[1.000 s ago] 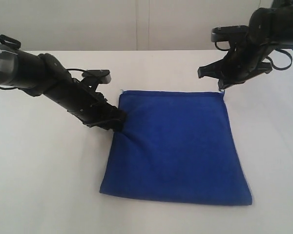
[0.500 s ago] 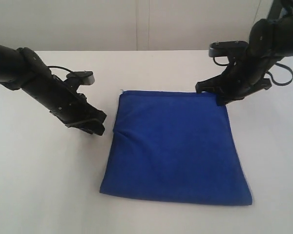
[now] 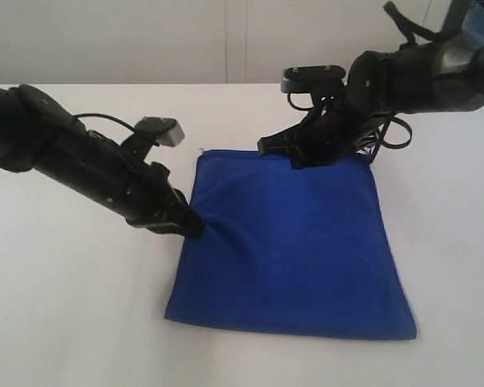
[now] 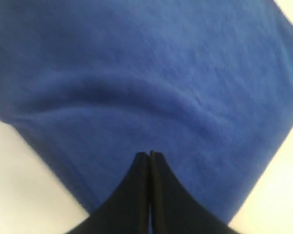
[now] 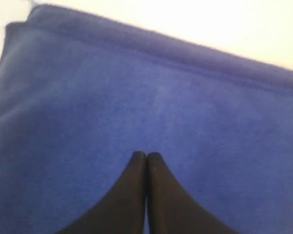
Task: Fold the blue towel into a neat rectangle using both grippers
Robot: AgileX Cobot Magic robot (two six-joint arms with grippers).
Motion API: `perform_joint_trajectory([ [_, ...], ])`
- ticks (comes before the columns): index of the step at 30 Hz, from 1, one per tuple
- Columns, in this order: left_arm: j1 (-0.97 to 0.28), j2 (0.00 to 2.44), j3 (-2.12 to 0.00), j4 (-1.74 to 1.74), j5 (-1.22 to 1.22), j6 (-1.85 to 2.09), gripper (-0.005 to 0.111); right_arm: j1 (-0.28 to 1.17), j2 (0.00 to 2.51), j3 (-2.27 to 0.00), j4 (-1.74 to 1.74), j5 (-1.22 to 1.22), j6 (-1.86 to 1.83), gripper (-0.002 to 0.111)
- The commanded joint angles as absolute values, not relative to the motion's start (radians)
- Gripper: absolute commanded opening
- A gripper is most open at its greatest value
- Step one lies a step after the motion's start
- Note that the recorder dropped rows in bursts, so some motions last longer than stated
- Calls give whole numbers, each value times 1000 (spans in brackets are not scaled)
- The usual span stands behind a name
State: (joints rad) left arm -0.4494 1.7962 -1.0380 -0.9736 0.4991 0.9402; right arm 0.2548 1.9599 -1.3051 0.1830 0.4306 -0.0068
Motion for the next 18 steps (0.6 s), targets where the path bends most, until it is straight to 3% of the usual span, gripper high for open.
perform_joint_trajectory([
  [1,-531,1809,-986,-999,418,964,0,286,2002,-1300,190,425,0,0],
  [18,-542,1845,-873,-976,420,957,0,289,2107,-1300,157,446,6,0],
])
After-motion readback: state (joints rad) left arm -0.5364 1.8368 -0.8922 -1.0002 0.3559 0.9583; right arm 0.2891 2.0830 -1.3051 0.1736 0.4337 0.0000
